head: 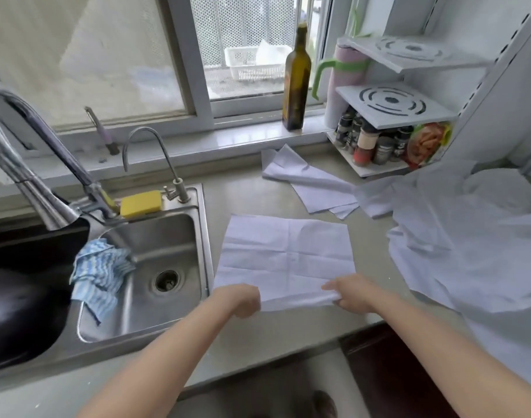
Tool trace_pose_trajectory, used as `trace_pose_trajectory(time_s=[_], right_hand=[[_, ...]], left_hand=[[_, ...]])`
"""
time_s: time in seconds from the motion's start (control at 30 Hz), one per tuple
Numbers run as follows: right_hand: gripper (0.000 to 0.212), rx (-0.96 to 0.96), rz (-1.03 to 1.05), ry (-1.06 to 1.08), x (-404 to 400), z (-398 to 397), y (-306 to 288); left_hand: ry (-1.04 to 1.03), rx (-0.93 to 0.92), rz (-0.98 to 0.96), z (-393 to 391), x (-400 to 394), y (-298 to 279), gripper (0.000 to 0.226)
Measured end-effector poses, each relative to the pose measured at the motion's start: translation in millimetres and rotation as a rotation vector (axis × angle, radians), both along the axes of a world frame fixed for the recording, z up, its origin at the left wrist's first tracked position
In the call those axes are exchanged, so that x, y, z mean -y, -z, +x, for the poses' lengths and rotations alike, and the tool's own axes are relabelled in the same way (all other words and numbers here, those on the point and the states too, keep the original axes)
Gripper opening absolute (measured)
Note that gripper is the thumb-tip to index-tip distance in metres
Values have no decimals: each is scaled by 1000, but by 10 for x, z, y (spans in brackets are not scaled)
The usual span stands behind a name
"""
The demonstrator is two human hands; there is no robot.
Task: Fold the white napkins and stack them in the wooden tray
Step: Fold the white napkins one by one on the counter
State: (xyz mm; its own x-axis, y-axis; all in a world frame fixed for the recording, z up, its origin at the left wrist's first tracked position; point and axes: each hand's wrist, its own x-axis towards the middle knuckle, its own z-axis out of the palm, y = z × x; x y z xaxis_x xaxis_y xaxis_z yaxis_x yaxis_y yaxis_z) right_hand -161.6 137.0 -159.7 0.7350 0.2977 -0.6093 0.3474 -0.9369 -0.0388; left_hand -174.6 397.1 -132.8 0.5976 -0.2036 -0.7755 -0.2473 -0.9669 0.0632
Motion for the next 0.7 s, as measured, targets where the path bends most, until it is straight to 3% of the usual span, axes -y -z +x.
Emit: trace_pose_trajectory(time_s=[0.17, 0.3, 0.43, 0.57, 0.63, 0.7], right_hand=[[31, -227, 73, 37, 59, 7, -103], [38, -368, 211, 251, 135, 106, -276], [48, -258, 454, 381, 158, 324, -232], [22, -76, 488, 381, 40, 679, -43], [19, -6, 431, 355, -65, 864, 74], [9, 36, 366, 334, -158, 1029, 187]], left_hand=[[-244, -364, -68, 59, -26, -35, 45], [-178, -161, -142, 252, -41, -73, 32], [-178, 40, -143, 481, -41, -14, 22], [-251, 173, -52, 727, -35, 107, 26], [-306, 228, -31, 841, -48, 152, 14], [-324, 300, 28, 919, -55, 209, 18]])
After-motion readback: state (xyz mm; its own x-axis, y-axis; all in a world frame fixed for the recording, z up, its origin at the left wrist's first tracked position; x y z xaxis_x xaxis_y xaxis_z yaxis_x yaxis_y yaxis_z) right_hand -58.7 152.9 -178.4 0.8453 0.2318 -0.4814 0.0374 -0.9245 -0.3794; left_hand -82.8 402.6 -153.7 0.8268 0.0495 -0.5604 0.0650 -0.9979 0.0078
